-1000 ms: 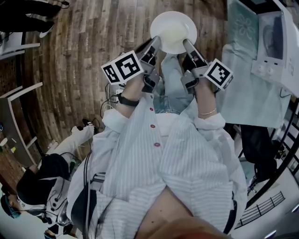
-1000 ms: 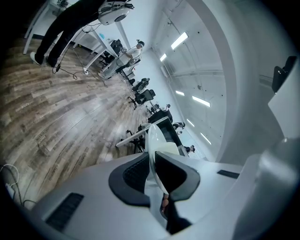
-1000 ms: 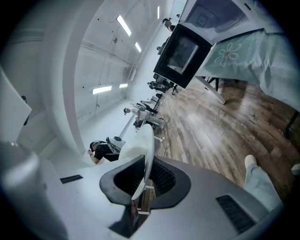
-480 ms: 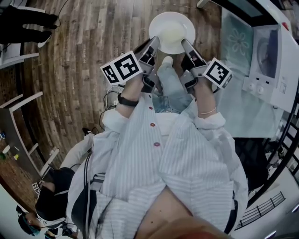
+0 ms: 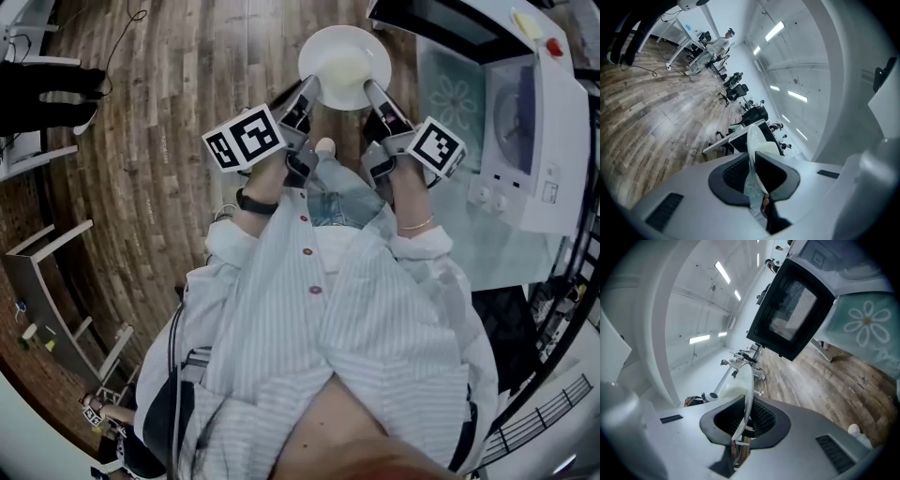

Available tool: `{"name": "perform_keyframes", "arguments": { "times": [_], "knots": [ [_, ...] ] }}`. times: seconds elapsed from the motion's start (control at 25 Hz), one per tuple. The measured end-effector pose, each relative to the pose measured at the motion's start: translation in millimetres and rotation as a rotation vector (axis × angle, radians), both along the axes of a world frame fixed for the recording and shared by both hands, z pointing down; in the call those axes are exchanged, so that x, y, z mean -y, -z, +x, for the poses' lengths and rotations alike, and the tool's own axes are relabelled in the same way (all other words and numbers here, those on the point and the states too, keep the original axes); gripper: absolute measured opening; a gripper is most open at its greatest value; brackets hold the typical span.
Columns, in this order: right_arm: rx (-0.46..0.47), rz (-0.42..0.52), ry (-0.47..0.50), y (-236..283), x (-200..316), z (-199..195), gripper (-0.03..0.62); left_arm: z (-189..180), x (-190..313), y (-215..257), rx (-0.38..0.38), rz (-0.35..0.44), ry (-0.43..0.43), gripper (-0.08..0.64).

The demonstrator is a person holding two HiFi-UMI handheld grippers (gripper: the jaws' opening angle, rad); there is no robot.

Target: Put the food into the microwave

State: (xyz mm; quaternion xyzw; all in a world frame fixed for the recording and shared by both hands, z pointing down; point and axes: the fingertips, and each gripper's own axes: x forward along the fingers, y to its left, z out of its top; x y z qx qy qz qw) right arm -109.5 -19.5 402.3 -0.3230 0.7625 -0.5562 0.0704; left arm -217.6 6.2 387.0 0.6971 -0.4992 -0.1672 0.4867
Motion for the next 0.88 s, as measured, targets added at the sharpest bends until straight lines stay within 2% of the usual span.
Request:
{"name": "perform_keyframes", "arguments": {
  "times": [0.12, 0.36, 0.48, 0.72, 0.88],
  "knots": [
    [-0.017, -0.024, -0.041, -3.9, 19.0, 17.0, 0.049, 13.0, 24.2, 0.1, 0.004, 0.002, -0.027, 0.037],
    [0.024, 0.029, -0.070, 2.1, 47.2, 33.1, 0.049, 34.4, 53.6, 0.3, 0.011, 0.007, -0.082, 0.037],
    [-0.006, -0.029, -0.132, -8.3, 52.9, 46.6, 0.049, 41.6, 66.9, -3.0, 0.012, -0.004, -0.116, 0.037],
    [0.026, -0.005, -0.209, -8.2, 82.1, 57.7, 0.049, 57.2, 105.1, -8.1, 0.011, -0.022, -0.219, 0.037],
    [0.009, -0.037, -0.288, -11.5, 103.9, 68.8, 0.049, 66.6, 137.6, -8.3, 0.015, -0.027, -0.291, 0.037]
  ]
}}
